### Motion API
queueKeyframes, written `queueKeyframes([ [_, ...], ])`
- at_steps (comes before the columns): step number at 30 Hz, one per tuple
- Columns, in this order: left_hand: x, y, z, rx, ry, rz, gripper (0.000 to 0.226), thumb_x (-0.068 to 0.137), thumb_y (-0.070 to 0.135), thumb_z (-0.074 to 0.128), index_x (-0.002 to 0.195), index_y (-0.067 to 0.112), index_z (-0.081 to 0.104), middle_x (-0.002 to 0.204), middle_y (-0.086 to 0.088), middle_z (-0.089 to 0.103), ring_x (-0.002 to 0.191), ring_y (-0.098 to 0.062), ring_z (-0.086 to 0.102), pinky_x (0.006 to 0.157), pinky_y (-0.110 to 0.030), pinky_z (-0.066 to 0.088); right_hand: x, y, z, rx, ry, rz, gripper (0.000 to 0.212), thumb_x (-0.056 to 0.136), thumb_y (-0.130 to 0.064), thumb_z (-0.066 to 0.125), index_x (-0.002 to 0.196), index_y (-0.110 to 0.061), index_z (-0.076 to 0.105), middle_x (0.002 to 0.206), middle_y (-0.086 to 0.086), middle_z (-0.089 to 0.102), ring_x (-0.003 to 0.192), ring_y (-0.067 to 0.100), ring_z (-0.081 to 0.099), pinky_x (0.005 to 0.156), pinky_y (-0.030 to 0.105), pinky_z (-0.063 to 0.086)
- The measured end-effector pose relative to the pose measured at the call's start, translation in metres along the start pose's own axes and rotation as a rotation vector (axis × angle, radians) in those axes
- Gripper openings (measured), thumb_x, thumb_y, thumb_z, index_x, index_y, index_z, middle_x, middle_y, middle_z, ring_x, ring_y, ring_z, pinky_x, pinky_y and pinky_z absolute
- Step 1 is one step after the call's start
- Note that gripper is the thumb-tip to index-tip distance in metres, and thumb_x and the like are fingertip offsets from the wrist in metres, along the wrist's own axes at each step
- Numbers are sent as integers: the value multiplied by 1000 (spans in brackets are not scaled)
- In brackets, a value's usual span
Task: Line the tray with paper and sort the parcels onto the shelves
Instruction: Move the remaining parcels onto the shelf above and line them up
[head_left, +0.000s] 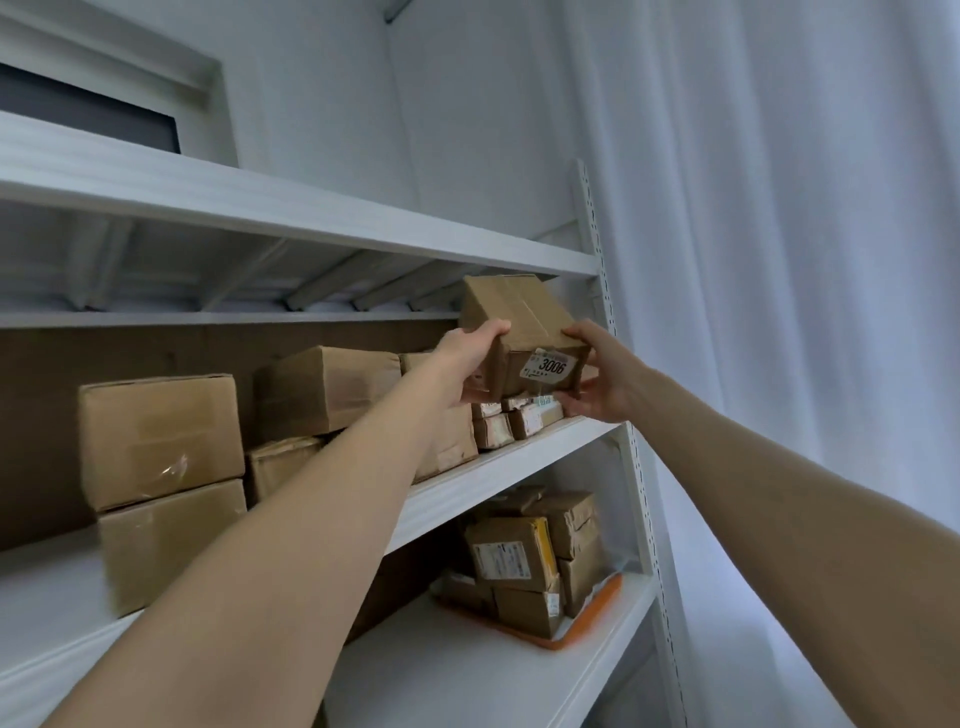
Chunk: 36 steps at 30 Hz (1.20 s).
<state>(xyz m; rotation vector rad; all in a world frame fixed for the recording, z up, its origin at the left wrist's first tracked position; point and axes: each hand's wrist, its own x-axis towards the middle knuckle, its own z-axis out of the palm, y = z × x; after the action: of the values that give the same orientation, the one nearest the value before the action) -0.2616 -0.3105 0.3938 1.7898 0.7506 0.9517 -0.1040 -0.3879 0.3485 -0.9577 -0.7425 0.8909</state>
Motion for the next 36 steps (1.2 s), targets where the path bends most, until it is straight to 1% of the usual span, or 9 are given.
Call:
queueKeyframes([
  [5,7,22,-21,-42,95,-52,41,85,53,59,95,13,59,87,-14,69,73,-25,69,56,-33,59,23,-23,39,-50,7,-37,52,69,-58,77,96,-15,63,86,12,69,83,22,67,51,26,55],
  [8,17,31,-33,-38,130,-95,47,85,57,58,101,13,57,91,-16,69,78,-27,70,62,-33,60,40,-28,53,-42,-41,-47,57,66,-60,79,98,-15,64,88,11,71,87,21,67,53,27,56],
  [13,40,42,-44,72,230,-76,45,89,53,54,108,13,56,95,-17,65,83,-29,68,68,-37,60,76,-28,75,-86,-41,-135,47,78,-59,69,100,-18,63,90,7,70,88,19,66,55,25,57],
  [19,62,47,-52,331,381,-37,54,92,55,46,125,13,50,110,-14,57,98,-33,62,78,-39,58,115,-25,105,-124,-45,-147,47,90,-62,49,102,-18,61,88,5,70,82,18,66,44,23,53],
  [23,75,42,-56,471,450,-38,63,89,62,42,128,13,48,112,-13,57,99,-32,61,80,-39,56,136,-20,121,-153,-75,-181,48,95,-55,44,118,-14,54,96,7,65,89,22,64,38,23,51],
  [25,79,40,-57,561,478,-22,65,88,62,45,131,13,48,118,-13,57,99,-31,60,78,-38,56,146,-18,128,-204,-83,-226,46,97,-50,44,122,-13,51,96,6,64,89,22,63,50,29,58],
  [28,86,37,-59,766,526,18,59,90,50,50,132,8,46,122,-15,56,92,-30,60,68,-36,55,161,-14,134,-324,-76,-299,44,98,-41,46,129,-11,51,112,10,64,101,26,63,76,41,61],
  [32,89,32,-62,952,588,40,46,93,39,52,125,6,52,108,-13,61,81,-24,60,66,-32,53,173,-8,135,-425,-82,-357,36,100,-34,47,125,-11,56,110,9,65,100,25,63,84,39,58],
  [36,91,26,-67,1108,656,76,42,93,43,52,119,9,56,102,-8,61,87,-23,61,72,-31,50,182,-6,134,-431,-80,-389,29,99,-23,51,124,-10,57,112,9,66,99,22,64,83,35,58],
])
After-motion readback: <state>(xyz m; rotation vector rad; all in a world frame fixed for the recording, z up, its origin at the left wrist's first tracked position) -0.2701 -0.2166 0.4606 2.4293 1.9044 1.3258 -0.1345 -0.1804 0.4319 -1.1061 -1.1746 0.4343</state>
